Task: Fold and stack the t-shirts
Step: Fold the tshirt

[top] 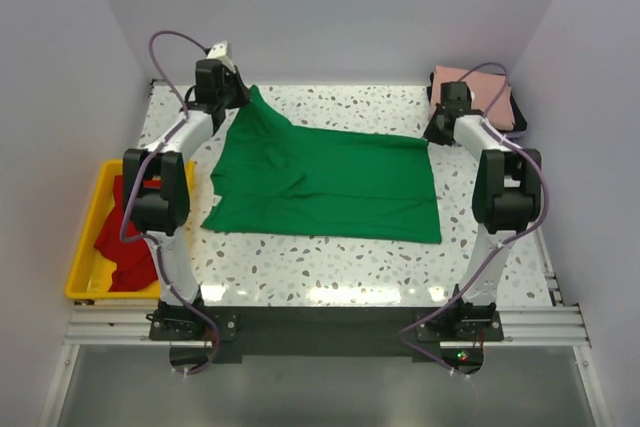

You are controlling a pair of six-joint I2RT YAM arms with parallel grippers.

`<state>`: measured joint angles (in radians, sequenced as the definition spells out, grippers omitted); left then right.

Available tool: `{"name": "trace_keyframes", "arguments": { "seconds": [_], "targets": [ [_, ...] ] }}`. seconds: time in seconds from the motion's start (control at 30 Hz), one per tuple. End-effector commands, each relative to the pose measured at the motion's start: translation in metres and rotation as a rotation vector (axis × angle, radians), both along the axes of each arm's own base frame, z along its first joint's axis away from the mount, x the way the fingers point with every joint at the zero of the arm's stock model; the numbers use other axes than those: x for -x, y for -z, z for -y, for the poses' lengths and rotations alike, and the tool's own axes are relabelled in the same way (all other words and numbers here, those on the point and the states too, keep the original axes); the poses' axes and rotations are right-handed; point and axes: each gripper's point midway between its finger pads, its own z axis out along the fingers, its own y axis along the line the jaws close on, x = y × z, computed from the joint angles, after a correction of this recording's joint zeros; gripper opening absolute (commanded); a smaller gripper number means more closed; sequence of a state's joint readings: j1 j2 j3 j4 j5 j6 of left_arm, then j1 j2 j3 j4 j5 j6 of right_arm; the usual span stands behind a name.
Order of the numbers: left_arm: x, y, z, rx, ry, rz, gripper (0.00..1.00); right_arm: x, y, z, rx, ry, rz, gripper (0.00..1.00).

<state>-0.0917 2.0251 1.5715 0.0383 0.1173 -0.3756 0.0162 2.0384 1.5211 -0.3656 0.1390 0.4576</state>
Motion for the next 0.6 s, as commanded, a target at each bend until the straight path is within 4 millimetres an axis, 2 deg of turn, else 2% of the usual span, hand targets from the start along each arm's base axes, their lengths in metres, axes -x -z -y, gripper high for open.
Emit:
{"name": "trace_keyframes", "arguments": {
  "seconds": [0.0, 0.07, 0.1, 0.13, 0.17, 0.2, 0.27, 0.3, 0.33, 0.37, 0.4, 0.47, 0.57],
  "targets": [
    [0.009, -0.055, -0.005, 0.044, -0.014, 0.118, 0.00, 0.008, -0.030, 0.006, 0.001, 0.036, 0.058, 0.00],
    [0.017, -0.050, -0.004, 0.063, -0.021, 0.090, 0.00, 0.014, -0.037, 0.006, 0.001, 0.042, 0.071, 0.00],
    [0.021, -0.055, -0.003, 0.073, -0.018, 0.091, 0.00, 0.020, -0.034, 0.006, 0.000, 0.043, 0.059, 0.00],
    [0.026, -0.049, -0.002, 0.079, -0.017, 0.072, 0.00, 0.024, -0.034, 0.006, -0.002, 0.044, 0.058, 0.00],
    [0.030, -0.049, -0.002, 0.094, -0.023, 0.065, 0.00, 0.027, -0.041, 0.006, -0.005, 0.047, 0.070, 0.00],
    [0.035, -0.056, -0.001, 0.103, -0.022, 0.074, 0.00, 0.035, -0.034, 0.006, -0.005, 0.050, 0.053, 0.00],
    [0.046, -0.049, -0.002, 0.116, -0.031, 0.044, 0.00, 0.041, -0.041, 0.006, -0.012, 0.052, 0.065, 0.00],
    [0.051, -0.056, -0.002, 0.122, -0.034, 0.051, 0.00, 0.048, -0.036, 0.006, -0.011, 0.055, 0.049, 0.00],
    [0.058, -0.049, -0.003, 0.124, -0.039, 0.028, 0.00, 0.052, -0.036, 0.007, -0.010, 0.056, 0.044, 0.00],
    [0.064, -0.056, -0.003, 0.137, -0.042, 0.036, 0.00, 0.059, -0.036, 0.007, -0.011, 0.057, 0.040, 0.00],
    [0.070, -0.049, -0.003, 0.140, -0.043, 0.017, 0.00, 0.063, -0.036, 0.007, -0.011, 0.057, 0.038, 0.00],
    [0.080, -0.053, -0.003, 0.155, -0.053, 0.012, 0.00, 0.070, -0.035, 0.006, -0.014, 0.062, 0.035, 0.00],
    [0.095, -0.040, -0.003, 0.171, -0.062, -0.034, 0.00, 0.081, -0.032, 0.006, -0.019, 0.061, 0.024, 0.00]
  ]
}}
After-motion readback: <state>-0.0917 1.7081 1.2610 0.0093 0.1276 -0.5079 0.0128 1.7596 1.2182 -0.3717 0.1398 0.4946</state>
